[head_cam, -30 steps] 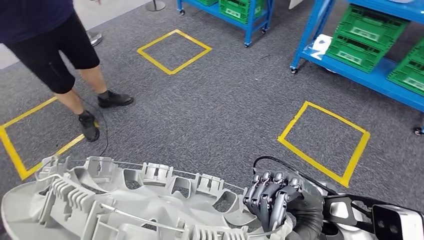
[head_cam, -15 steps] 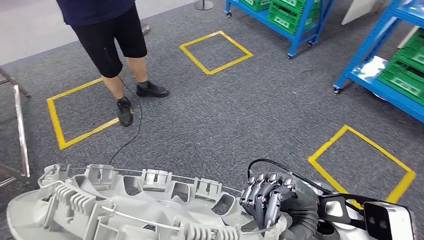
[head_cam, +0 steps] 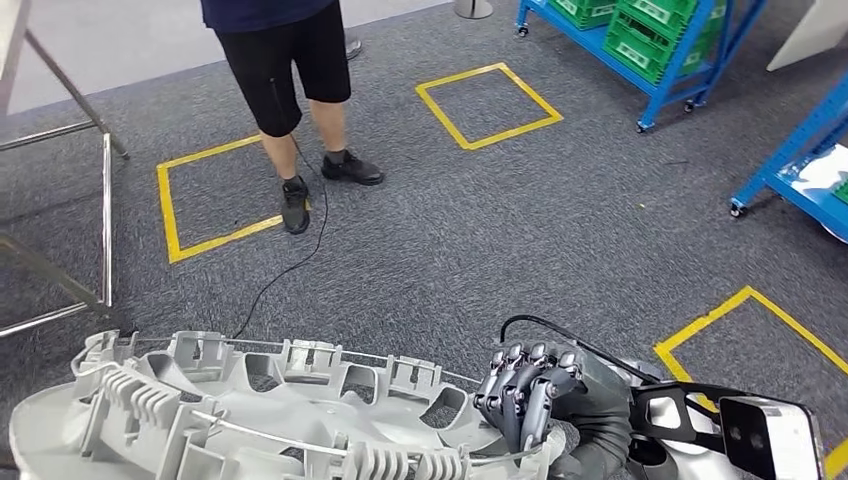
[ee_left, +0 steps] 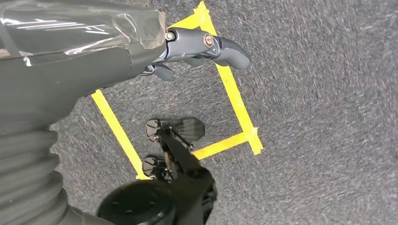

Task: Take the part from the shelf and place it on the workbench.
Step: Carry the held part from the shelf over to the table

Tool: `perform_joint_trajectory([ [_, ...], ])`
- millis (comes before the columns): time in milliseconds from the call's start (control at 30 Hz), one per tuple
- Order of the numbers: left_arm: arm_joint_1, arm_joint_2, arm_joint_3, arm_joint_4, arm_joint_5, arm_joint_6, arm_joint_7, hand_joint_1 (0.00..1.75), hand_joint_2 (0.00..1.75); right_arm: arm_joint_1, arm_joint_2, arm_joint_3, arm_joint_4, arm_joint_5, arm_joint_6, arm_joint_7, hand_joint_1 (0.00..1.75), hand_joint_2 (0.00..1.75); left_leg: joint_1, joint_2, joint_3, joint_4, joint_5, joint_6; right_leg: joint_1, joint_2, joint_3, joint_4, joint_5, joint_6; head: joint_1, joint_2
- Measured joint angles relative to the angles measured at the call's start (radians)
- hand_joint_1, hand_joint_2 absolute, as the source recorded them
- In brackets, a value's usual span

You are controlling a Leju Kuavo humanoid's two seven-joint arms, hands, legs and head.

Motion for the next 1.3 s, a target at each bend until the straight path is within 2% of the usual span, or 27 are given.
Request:
perform_joint_trajectory([
  [33,-0.001,0.0,0.0,0.0,-0.001,0.0,0.0,0.0,1.75,-0.001,0.0,0.0,0.0,0.0,-0.001,0.001,1.69,1.75,-0.004,0.006,0.009,-0.019,0.003,0.005,0.002,-0.009,0.002,0.0,-0.003,0.005,0.001,0.0],
  [100,0.0,0.001,0.001,0.0,-0.001,0.001,-0.001,0.0,1.75,-0.002,0.0,0.002,0.0,0.0,-0.004,0.002,1.69,1.75,-0.009,-0.017,0.01,-0.023,0.005,0.015,0.002,-0.028,0.006,-0.003,-0.007,0.016,0.003,0.0],
  [133,0.002,0.001,0.001,0.0,-0.002,0.002,-0.001,0.0,1.75,-0.003,-0.001,0.003,-0.001,0.0,-0.005,0.002,1.69,1.75,-0.008,-0.029,0.015,-0.03,0.009,0.022,0.0,-0.022,0.006,0.002,-0.012,0.02,0.004,0.0],
  [200,0.002,0.001,0.0,0.0,-0.003,0.002,-0.003,0.0,1.75,-0.004,-0.001,0.005,-0.003,0.0,-0.007,0.003,1.69,1.75,-0.004,-0.054,0.028,-0.043,0.017,0.035,-0.003,0.026,-0.019,0.062,-0.044,0.017,0.007,0.0],
  [267,-0.001,0.001,0.0,0.001,-0.005,0.002,-0.004,0.0,1.75,-0.001,-0.003,0.005,-0.004,0.001,-0.009,0.004,1.69,1.75,-0.004,-0.08,0.028,-0.045,0.018,0.041,-0.005,0.077,-0.086,0.195,-0.097,0.006,0.011,0.0],
  [300,-0.002,0.0,0.0,0.002,-0.007,0.002,-0.005,0.0,1.75,0.001,-0.004,0.006,-0.004,0.001,-0.01,0.004,1.69,1.75,-0.005,-0.096,0.028,-0.045,0.018,0.041,-0.005,0.086,-0.12,0.255,-0.114,0.005,0.012,0.0],
  [333,-0.003,0.0,0.0,0.002,-0.009,0.002,-0.005,0.0,1.75,0.002,-0.005,0.006,-0.004,0.002,-0.01,0.004,1.69,1.75,-0.007,-0.112,0.028,-0.045,0.018,0.041,-0.005,0.09,-0.14,0.284,-0.117,0.007,0.012,0.0],
  [367,-0.002,0.0,0.0,0.003,-0.01,0.002,-0.004,0.0,1.75,0.003,-0.005,0.007,-0.004,0.002,-0.01,0.004,1.69,1.75,-0.007,-0.128,0.028,-0.044,0.017,0.041,-0.005,0.092,-0.141,0.272,-0.102,0.014,0.012,0.0],
  [433,-0.002,0.0,0.0,0.003,-0.01,0.003,-0.001,0.0,1.75,0.003,-0.006,0.008,-0.004,0.003,-0.01,0.005,1.69,1.75,-0.007,-0.16,0.029,-0.039,0.015,0.037,-0.009,0.112,-0.092,0.143,-0.038,0.03,0.013,0.0],
  [467,-0.002,0.0,0.0,0.004,-0.009,0.004,0.002,0.0,1.75,0.003,-0.007,0.008,-0.005,0.003,-0.01,0.006,1.69,1.75,-0.008,-0.174,0.026,-0.034,0.012,0.033,-0.009,0.129,-0.064,0.078,-0.01,0.032,0.013,0.0],
  [533,0.0,0.0,0.0,0.005,-0.005,0.006,0.007,0.0,1.75,0.002,-0.007,0.009,-0.006,0.003,-0.01,0.005,1.69,1.75,-0.01,-0.195,0.019,-0.027,0.009,0.024,-0.008,0.15,-0.035,0.015,0.017,0.023,0.013,0.0],
  [600,0.003,0.0,0.001,0.005,-0.002,0.008,0.009,0.0,1.75,0.002,-0.007,0.01,-0.007,0.003,-0.01,0.004,1.69,1.75,-0.007,-0.208,0.013,-0.025,0.008,0.017,-0.007,0.137,-0.033,0.017,0.019,0.01,0.012,0.0],
  [633,0.006,0.0,0.001,0.005,-0.002,0.008,0.009,0.0,1.75,0.001,-0.007,0.011,-0.007,0.003,-0.01,0.005,1.69,1.75,-0.007,-0.198,0.009,-0.02,0.005,0.013,-0.008,0.128,-0.031,0.016,0.019,0.005,0.012,0.0],
  [700,0.006,0.0,0.001,0.005,-0.003,0.01,0.009,0.0,1.75,0.001,-0.008,0.012,-0.007,0.003,-0.01,0.005,1.69,1.75,-0.009,-0.142,-0.016,0.035,-0.027,0.007,-0.009,0.107,-0.025,0.014,0.017,-0.008,0.007,0.0],
  [733,0.004,0.0,0.001,0.005,-0.003,0.01,0.009,0.0,1.75,0.002,-0.008,0.013,-0.007,0.003,-0.01,0.004,1.69,1.75,-0.009,-0.106,-0.045,0.094,-0.056,0.004,-0.005,0.096,-0.024,0.014,0.015,-0.013,0.005,0.0],
  [767,0.003,0.0,0.0,0.005,-0.004,0.01,0.008,0.0,1.75,0.002,-0.008,0.013,-0.007,0.003,-0.01,0.004,1.69,1.75,-0.009,-0.084,-0.082,0.168,-0.089,0.002,-0.002,0.085,-0.023,0.014,0.013,-0.017,0.002,0.0],
  [800,0.002,0.0,0.0,0.005,-0.005,0.011,0.008,0.0,1.75,0.002,-0.008,0.014,-0.007,0.003,-0.01,0.004,1.69,1.75,-0.007,-0.075,-0.118,0.236,-0.113,0.001,0.002,0.072,-0.023,0.014,0.011,-0.019,0.003,0.0],
  [833,0.002,-0.001,0.0,0.006,-0.006,0.011,0.008,0.0,1.75,0.003,-0.008,0.014,-0.006,0.003,-0.01,0.004,1.69,1.75,-0.006,-0.071,-0.142,0.278,-0.122,0.001,0.005,0.059,-0.023,0.014,0.01,-0.021,0.003,0.0],
  [867,0.003,-0.001,0.0,0.006,-0.007,0.011,0.008,0.0,1.75,0.003,-0.009,0.015,-0.006,0.004,-0.01,0.004,1.69,1.75,-0.005,-0.069,-0.144,0.277,-0.111,0.003,0.007,0.046,-0.022,0.014,0.008,-0.023,0.002,0.0],
  [900,0.003,-0.001,0.0,0.006,-0.008,0.011,0.008,0.0,1.75,0.003,-0.009,0.015,-0.006,0.004,-0.01,0.004,1.69,1.75,-0.006,-0.064,-0.123,0.233,-0.084,0.005,0.01,0.034,-0.02,0.014,0.007,-0.024,0.002,0.0],
  [933,0.003,-0.001,0.0,0.006,-0.008,0.011,0.008,0.0,1.75,0.002,-0.009,0.015,-0.006,0.004,-0.01,0.004,1.69,1.75,-0.008,-0.051,-0.084,0.159,-0.049,0.011,0.013,0.023,-0.018,0.014,0.005,-0.024,0.002,0.0],
  [1000,0.002,0.001,0.0,0.006,-0.008,0.011,0.007,0.0,1.75,0.002,-0.009,0.015,-0.006,0.004,-0.01,0.004,1.69,1.75,-0.018,-0.007,-0.015,0.032,-0.009,0.023,0.018,0.004,-0.012,0.013,0.0,-0.021,0.004,0.0],
  [1067,0.002,0.002,0.0,0.006,-0.009,0.01,0.005,0.0,1.75,0.001,-0.008,0.017,-0.006,0.002,-0.01,0.005,1.69,1.75,-0.027,0.012,0.003,-0.006,-0.006,0.033,0.019,-0.013,-0.009,0.011,-0.003,-0.013,0.005,0.0],
  [1133,0.004,0.002,0.0,0.006,-0.012,0.008,0.001,0.0,1.75,0.0,-0.007,0.019,-0.006,-0.009,-0.01,0.008,1.69,1.75,-0.027,-0.006,0.01,-0.019,0.002,0.04,0.018,-0.023,-0.005,0.01,-0.006,-0.003,0.004,0.0],
  [1200,0.004,0.002,0.0,0.006,-0.013,0.006,-0.003,0.0,1.75,0.0,-0.008,0.021,-0.006,-0.032,-0.009,0.016,1.69,1.75,-0.02,-0.024,0.026,-0.04,0.014,0.05,0.015,0.017,-0.02,0.048,-0.028,0.0,0.007,0.0],
  [1267,0.001,0.002,0.0,0.006,-0.013,0.005,-0.005,0.0,1.75,0.002,-0.01,0.022,-0.006,-0.05,-0.006,0.022,1.69,1.75,-0.017,-0.042,0.033,-0.05,0.021,0.056,0.009,0.073,-0.079,0.168,-0.078,-0.003,0.01,0.0],
  [1300,0.0,0.002,0.0,0.006,-0.014,0.004,-0.006,0.0,1.75,0.004,-0.01,0.023,-0.005,-0.053,-0.004,0.022,1.69,1.75,-0.018,-0.051,0.033,-0.049,0.021,0.056,0.007,0.086,-0.116,0.238,-0.101,-0.002,0.011,0.0],
])
